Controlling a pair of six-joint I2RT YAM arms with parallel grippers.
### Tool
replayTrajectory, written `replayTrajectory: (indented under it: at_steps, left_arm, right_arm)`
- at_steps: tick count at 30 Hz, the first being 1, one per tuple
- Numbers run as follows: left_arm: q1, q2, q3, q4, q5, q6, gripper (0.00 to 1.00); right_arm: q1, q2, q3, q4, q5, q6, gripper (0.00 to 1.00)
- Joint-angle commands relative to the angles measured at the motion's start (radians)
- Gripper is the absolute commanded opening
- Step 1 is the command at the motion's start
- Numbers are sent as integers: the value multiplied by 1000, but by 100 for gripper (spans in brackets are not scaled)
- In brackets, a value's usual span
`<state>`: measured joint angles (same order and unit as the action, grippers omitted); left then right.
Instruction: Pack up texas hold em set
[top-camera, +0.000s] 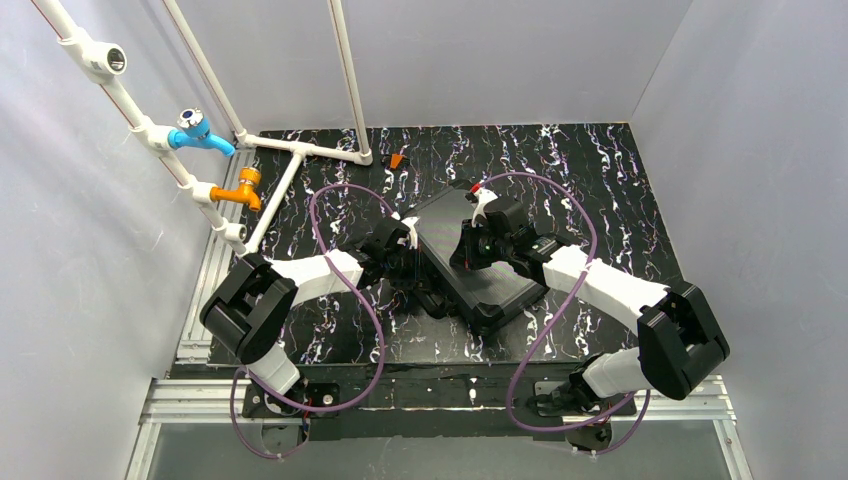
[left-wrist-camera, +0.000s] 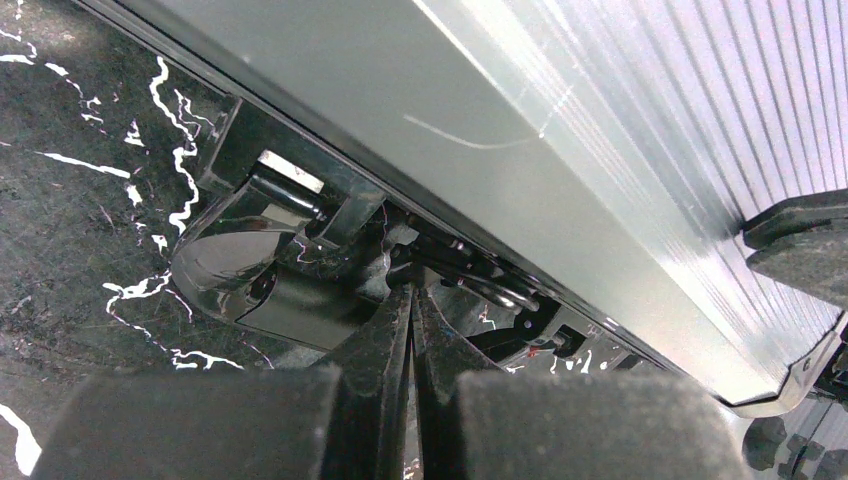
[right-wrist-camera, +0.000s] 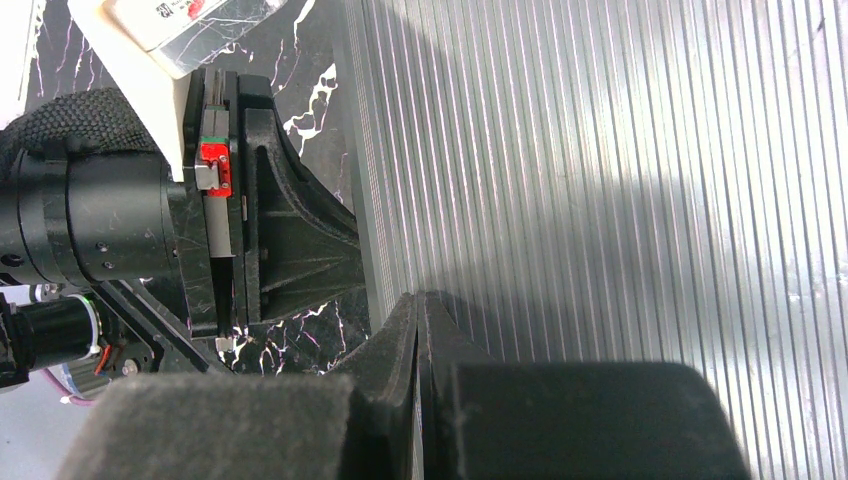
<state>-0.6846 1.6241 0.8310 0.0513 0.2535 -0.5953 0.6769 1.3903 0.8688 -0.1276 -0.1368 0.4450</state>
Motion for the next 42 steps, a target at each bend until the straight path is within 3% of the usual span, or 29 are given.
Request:
replayTrajectory:
  at_steps: [1, 19, 42]
  left_arm:
    - [-6, -12, -28, -84, -78, 20, 0]
    - [-7, 40, 41, -156, -121, -1, 0]
    - [-52, 162, 82, -145, -175, -135, 0]
  right_arm:
    - [-2, 81, -68, -270, 77, -55, 2]
    - [-2, 82, -74, -267, 75, -55, 2]
    - [-2, 88, -88, -256, 78, -59, 1]
